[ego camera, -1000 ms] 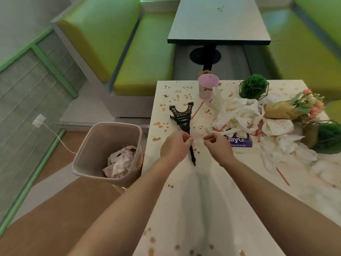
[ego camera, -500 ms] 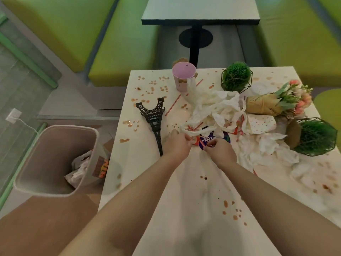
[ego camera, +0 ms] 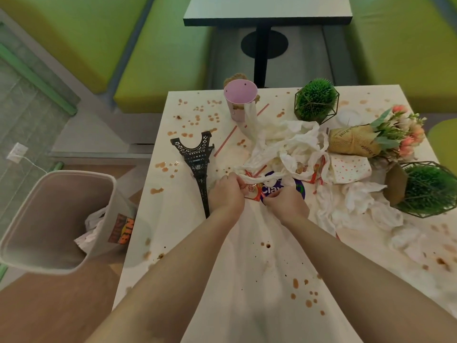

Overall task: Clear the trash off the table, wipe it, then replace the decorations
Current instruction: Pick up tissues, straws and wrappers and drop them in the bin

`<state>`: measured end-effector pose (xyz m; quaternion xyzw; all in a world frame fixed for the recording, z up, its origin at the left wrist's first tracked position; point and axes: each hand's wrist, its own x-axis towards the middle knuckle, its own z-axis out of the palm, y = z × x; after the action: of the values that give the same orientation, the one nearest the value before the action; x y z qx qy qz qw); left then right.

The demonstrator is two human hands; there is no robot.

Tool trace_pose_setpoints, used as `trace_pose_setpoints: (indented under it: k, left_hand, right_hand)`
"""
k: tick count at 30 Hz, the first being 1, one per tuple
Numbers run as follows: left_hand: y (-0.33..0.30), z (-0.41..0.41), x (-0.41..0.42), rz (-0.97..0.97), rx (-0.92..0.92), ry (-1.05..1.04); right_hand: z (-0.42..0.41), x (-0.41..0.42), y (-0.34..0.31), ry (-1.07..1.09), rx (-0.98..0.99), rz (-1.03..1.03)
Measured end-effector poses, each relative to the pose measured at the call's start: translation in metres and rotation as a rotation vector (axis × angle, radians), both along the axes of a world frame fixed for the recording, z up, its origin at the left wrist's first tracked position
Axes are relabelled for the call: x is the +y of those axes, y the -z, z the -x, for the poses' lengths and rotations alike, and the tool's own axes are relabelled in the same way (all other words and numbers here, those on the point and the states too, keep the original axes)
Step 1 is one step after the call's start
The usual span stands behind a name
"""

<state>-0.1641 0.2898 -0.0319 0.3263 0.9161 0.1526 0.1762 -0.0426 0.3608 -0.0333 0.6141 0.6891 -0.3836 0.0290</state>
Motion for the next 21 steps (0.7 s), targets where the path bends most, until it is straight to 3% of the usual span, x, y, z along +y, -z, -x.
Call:
trace_pose_setpoints:
  k: [13,21]
  left_hand:
    - [0.001,-0.004,-0.021,0.01,-0.077,-0.06]
    - [0.001,-0.009,-0.047,0.027,-0.157,-0.014]
  right_hand:
    - [-0.006,-0.005,-0.009,-0.043,-0.101,-0.008]
    - [-0.025,-0.031,-0.009,0.082,0.212,-0.012]
